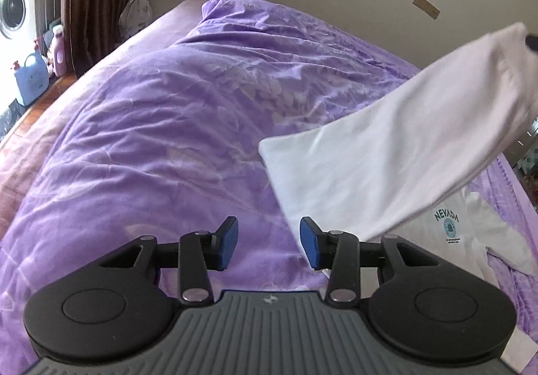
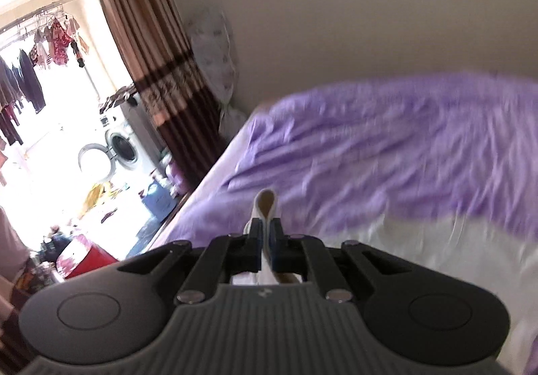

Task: Fold small clothes
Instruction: 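Grasp the other sleeve cuff with the right gripper and fold it across the body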

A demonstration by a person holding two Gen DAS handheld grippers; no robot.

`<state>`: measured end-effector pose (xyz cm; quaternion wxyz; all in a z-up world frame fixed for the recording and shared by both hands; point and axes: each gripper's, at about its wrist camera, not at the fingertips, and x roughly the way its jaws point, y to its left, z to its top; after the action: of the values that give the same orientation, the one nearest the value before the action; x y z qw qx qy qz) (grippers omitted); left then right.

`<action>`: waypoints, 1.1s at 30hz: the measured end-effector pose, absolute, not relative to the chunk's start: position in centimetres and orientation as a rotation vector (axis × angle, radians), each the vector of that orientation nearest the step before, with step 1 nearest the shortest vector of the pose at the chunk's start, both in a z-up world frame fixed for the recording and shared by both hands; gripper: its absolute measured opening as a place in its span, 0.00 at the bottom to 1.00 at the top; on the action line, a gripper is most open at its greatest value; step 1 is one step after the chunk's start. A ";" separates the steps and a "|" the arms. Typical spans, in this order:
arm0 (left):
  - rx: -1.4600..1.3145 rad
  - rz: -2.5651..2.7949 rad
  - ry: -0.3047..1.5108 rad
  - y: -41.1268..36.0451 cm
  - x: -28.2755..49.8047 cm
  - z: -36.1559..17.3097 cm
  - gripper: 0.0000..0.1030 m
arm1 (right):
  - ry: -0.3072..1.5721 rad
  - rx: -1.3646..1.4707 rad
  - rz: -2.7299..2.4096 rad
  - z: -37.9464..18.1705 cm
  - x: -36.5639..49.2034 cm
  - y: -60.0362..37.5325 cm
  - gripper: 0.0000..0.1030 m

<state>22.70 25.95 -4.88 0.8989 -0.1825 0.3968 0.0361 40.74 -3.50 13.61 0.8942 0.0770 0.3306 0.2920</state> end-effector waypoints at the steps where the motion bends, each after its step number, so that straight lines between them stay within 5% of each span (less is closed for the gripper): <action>1: -0.378 0.071 0.824 26.0 22.9 -5.1 0.46 | 0.675 0.154 0.590 14.1 41.5 -3.6 0.00; 8: -0.350 0.046 0.859 24.9 25.3 -7.0 0.45 | 0.650 0.211 0.445 14.3 46.2 -10.9 0.00; 20: -0.110 -0.142 0.978 18.0 29.3 -11.9 0.45 | 0.874 0.351 0.238 -0.9 50.9 -23.3 0.00; 29: 0.244 -0.159 0.977 11.9 31.3 -15.7 0.48 | 0.905 0.344 0.269 -3.8 50.4 -23.9 0.00; 33: 0.308 -0.142 0.927 10.0 32.2 -16.5 0.38 | 0.923 0.332 0.268 -3.9 49.8 -23.4 0.00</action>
<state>32.23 10.01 -16.45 0.8806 0.1476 0.4451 -0.0682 49.81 -23.39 -3.95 0.8735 0.1590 0.4417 0.1285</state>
